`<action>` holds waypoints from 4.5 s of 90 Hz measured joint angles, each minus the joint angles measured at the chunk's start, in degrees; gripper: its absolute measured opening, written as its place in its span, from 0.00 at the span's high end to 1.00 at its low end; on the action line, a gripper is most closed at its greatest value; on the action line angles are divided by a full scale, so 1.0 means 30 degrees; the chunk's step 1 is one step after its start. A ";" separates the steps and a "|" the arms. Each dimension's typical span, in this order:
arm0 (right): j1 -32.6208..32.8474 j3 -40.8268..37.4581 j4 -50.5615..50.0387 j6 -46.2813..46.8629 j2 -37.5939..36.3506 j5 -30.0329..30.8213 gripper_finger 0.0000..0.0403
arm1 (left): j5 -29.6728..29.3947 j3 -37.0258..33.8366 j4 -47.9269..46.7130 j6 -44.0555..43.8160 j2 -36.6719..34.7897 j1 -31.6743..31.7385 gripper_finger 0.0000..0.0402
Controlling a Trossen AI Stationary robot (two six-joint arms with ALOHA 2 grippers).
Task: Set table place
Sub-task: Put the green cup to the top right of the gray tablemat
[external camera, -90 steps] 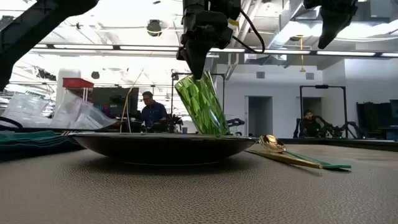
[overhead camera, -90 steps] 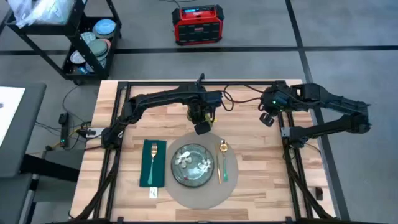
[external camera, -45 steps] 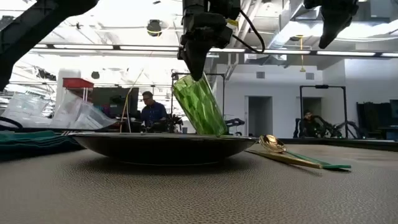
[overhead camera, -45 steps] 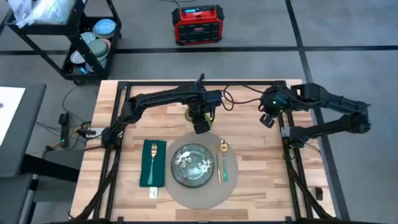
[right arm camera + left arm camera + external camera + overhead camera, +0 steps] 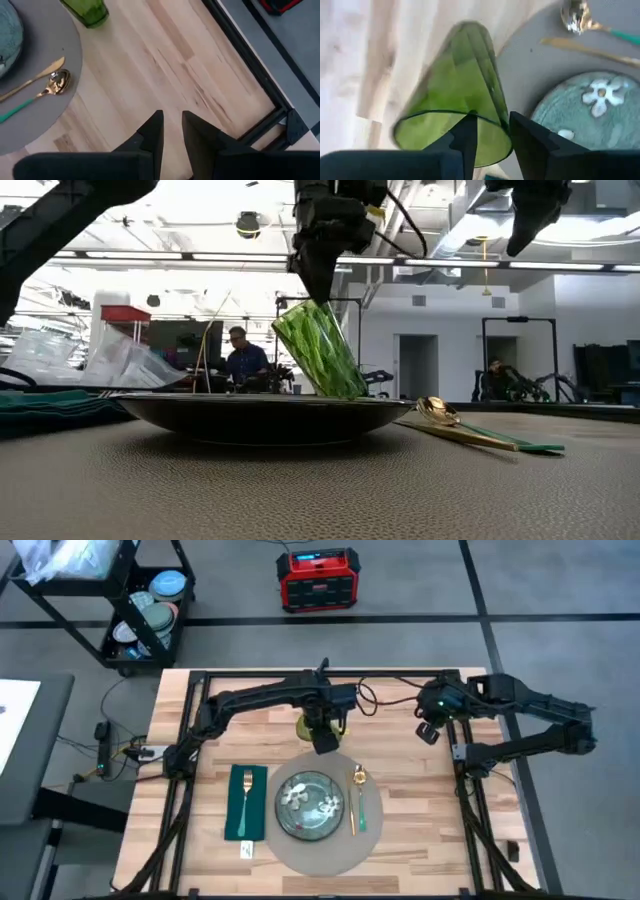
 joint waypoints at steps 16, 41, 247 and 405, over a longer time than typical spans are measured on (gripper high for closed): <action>-0.0005 0.0000 0.0123 -0.0007 0.0003 0.0000 0.86 | -0.0374 -0.0015 0.0024 0.0481 -0.0390 0.0000 0.76; -0.0007 0.0000 0.0243 -0.0003 -0.0004 0.0000 0.86 | -0.0390 -0.0015 0.0063 0.1151 -0.0345 0.0000 0.84; 0.1581 0.0000 0.4616 -0.1647 0.1635 -0.0444 0.85 | -0.7357 -3.5195 3.5585 -2.8173 -1.5338 -0.1959 0.62; 0.1862 0.0000 0.3318 -0.1661 0.1642 -0.0349 0.85 | 0.0625 -0.8326 0.2036 -0.5923 -0.5639 0.0466 1.00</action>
